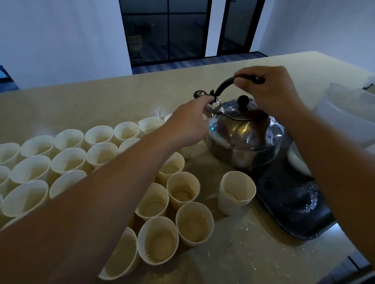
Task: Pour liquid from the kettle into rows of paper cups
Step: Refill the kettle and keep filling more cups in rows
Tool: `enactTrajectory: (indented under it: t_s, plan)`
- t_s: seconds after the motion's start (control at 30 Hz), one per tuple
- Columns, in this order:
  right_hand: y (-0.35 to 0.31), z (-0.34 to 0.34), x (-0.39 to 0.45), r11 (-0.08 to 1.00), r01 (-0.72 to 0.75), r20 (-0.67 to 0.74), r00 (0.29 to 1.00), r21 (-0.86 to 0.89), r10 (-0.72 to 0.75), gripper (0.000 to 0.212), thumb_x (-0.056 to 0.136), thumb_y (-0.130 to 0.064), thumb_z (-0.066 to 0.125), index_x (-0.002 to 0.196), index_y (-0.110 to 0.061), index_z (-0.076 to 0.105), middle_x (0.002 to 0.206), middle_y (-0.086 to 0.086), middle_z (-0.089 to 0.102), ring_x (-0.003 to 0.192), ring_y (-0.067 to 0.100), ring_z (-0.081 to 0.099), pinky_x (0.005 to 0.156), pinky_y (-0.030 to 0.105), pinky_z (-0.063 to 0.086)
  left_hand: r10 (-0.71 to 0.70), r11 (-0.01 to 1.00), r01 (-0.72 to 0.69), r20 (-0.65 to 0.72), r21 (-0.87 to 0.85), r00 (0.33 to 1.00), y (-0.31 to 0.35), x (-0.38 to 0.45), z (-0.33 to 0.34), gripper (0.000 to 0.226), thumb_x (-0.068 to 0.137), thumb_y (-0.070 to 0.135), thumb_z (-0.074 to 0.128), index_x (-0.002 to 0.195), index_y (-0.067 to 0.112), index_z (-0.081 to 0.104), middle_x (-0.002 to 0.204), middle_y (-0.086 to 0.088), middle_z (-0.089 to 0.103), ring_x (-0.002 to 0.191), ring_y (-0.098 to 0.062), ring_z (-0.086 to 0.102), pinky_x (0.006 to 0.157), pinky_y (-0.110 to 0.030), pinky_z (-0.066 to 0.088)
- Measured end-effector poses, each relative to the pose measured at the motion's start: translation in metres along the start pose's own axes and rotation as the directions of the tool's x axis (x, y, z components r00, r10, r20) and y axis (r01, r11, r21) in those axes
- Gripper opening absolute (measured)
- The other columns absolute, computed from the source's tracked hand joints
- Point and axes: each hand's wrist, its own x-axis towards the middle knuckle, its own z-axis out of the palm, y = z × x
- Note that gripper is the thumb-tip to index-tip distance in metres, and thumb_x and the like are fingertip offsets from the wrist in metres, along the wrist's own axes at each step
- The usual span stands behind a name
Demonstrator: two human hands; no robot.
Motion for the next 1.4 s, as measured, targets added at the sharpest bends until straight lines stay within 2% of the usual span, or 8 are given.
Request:
enactTrajectory:
  t_s: [0.17, 0.27, 0.53, 0.73, 0.9, 1.17, 1.3, 1.4]
  plan:
    - [0.027, 0.001, -0.011, 0.991, -0.114, -0.152, 0.981, 0.072, 0.124, 0.019, 0.093, -0.031, 0.071, 0.112, -0.029, 0.076, 0.099, -0.015, 0.072, 0.096, 0.005, 0.066, 0.091, 0.021, 0.050, 0.044, 0.998, -0.042, 0.044, -0.036, 0.998, 0.005, -0.016, 0.017, 0.056, 0.096, 0.012, 0.059, 0.147, 0.031, 0.044, 0.137, 0.007, 0.058, 0.124, -0.012, 0.052, 0.086, -0.021, 0.041]
    - [0.043, 0.004, -0.016, 0.979, -0.178, -0.228, 0.954, 0.097, 0.196, 0.020, 0.095, -0.030, 0.068, 0.115, -0.028, 0.075, 0.097, -0.013, 0.070, 0.094, 0.006, 0.064, 0.082, 0.015, 0.044, 0.066, 0.996, -0.060, 0.104, -0.060, 0.992, 0.009, -0.029, 0.027, 0.053, 0.095, 0.012, 0.058, 0.144, 0.029, 0.048, 0.132, 0.005, 0.060, 0.119, -0.014, 0.056, 0.096, -0.032, 0.052]
    - [0.083, 0.004, -0.022, 0.953, -0.299, -0.300, 0.906, 0.040, 0.297, 0.024, 0.101, -0.027, 0.058, 0.121, -0.024, 0.071, 0.102, -0.009, 0.066, 0.086, 0.000, 0.058, 0.068, 0.000, 0.040, 0.080, 0.996, -0.085, 0.221, 0.015, 0.972, 0.019, -0.049, 0.051, 0.050, 0.095, 0.020, 0.059, 0.142, 0.034, 0.050, 0.134, 0.007, 0.060, 0.121, -0.013, 0.056, 0.100, -0.037, 0.051]
    - [0.111, 0.002, -0.026, 0.944, -0.328, -0.301, 0.896, 0.040, 0.325, 0.027, 0.100, -0.029, 0.058, 0.123, -0.026, 0.071, 0.117, -0.007, 0.070, 0.107, 0.010, 0.062, 0.096, 0.025, 0.049, 0.091, 0.996, -0.094, 0.182, 0.009, 0.979, 0.028, -0.035, 0.051, 0.044, 0.095, 0.018, 0.058, 0.137, 0.031, 0.055, 0.128, 0.010, 0.063, 0.113, -0.007, 0.055, 0.093, -0.027, 0.045]
    - [0.119, 0.000, -0.027, 0.954, -0.297, -0.218, 0.935, -0.046, 0.281, 0.026, 0.105, -0.027, 0.050, 0.122, -0.022, 0.069, 0.103, -0.006, 0.064, 0.089, 0.007, 0.057, 0.069, 0.011, 0.037, 0.118, 0.992, -0.124, 0.131, 0.035, 0.984, 0.045, -0.015, 0.054, 0.035, 0.093, 0.019, 0.059, 0.126, 0.029, 0.063, 0.113, 0.010, 0.068, 0.103, -0.010, 0.061, 0.094, -0.035, 0.052]
    - [0.136, -0.010, -0.022, 0.920, -0.381, -0.174, 0.916, -0.089, 0.362, 0.027, 0.107, -0.024, 0.036, 0.093, -0.027, 0.057, 0.086, -0.007, 0.052, 0.072, 0.004, 0.045, 0.065, 0.026, 0.035, 0.058, 0.981, -0.087, 0.162, 0.174, 0.985, 0.051, 0.034, 0.093, 0.034, 0.086, 0.021, 0.054, 0.116, 0.030, 0.067, 0.111, 0.004, 0.069, 0.105, -0.020, 0.063, 0.095, -0.040, 0.051]
    - [0.137, -0.017, -0.015, 0.891, -0.387, -0.075, 0.922, -0.239, 0.380, 0.043, 0.102, -0.005, 0.036, 0.142, -0.012, 0.051, 0.109, 0.004, 0.053, 0.098, 0.019, 0.048, 0.080, 0.025, 0.034, 0.032, 0.967, -0.068, 0.145, 0.245, 0.989, 0.046, 0.061, 0.116, 0.038, 0.088, 0.017, 0.056, 0.125, 0.025, 0.063, 0.122, -0.003, 0.066, 0.113, -0.024, 0.061, 0.097, -0.037, 0.050]
    - [0.150, -0.018, -0.017, 0.911, -0.392, -0.032, 0.920, -0.126, 0.391, 0.053, 0.101, 0.001, 0.037, 0.153, -0.014, 0.040, 0.132, 0.010, 0.057, 0.116, 0.022, 0.052, 0.087, 0.023, 0.040, 0.035, 0.960, -0.066, 0.115, 0.272, 0.993, 0.042, 0.075, 0.132, 0.042, 0.094, 0.017, 0.053, 0.136, 0.018, 0.055, 0.131, -0.008, 0.062, 0.121, -0.027, 0.056, 0.098, -0.034, 0.045]
